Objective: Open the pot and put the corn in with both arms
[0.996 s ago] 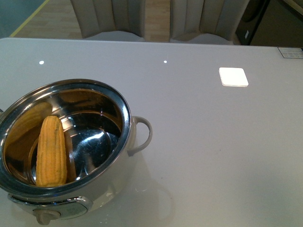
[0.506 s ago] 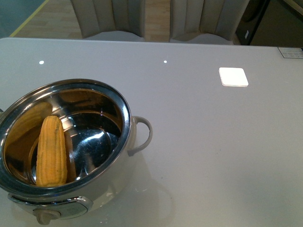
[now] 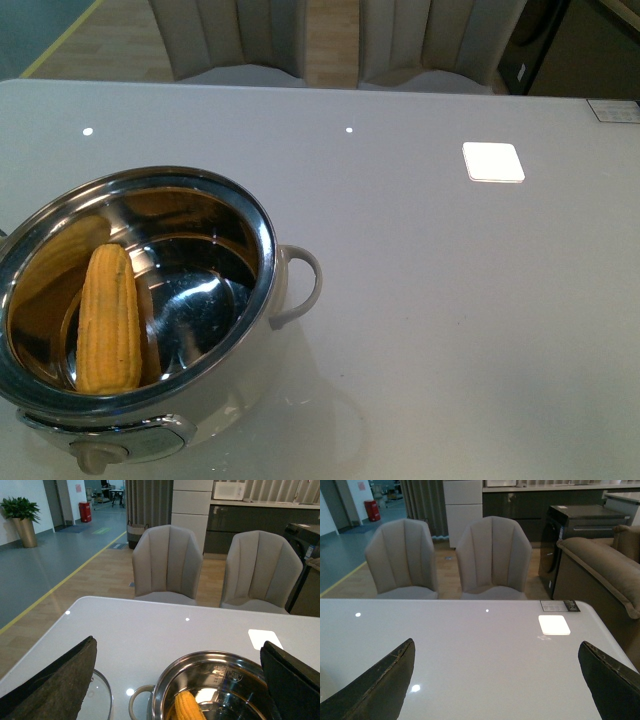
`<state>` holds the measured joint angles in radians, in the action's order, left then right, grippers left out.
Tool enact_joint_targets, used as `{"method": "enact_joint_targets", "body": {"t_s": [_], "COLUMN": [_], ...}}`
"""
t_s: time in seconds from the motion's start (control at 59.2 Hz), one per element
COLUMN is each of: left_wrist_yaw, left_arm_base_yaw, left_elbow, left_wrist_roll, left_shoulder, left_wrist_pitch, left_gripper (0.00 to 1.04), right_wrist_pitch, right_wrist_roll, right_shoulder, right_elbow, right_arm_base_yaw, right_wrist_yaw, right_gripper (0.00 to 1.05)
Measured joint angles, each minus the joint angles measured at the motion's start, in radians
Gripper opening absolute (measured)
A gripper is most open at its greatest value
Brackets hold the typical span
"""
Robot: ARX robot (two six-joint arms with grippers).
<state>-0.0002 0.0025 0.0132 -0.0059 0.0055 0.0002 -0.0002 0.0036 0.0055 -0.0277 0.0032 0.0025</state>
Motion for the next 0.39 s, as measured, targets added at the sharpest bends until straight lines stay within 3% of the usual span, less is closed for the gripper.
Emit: {"method": "enact_joint_targets", "body": {"t_s": [0.388], "left_wrist_yaw": [0.0], "left_arm_base_yaw": [0.0], "left_elbow": [0.0], "left_wrist_roll": [0.0], "left_shoulder": [0.0], "left_wrist_pitch": [0.0], "left_gripper": [0.98], "right_wrist_pitch": [0.0], "right_wrist_roll": [0.0], "right_shoulder": [0.0], "right_elbow": [0.0], "right_arm_base_yaw": [0.0], "right_wrist_yaw": [0.0], "right_gripper": [0.96]}}
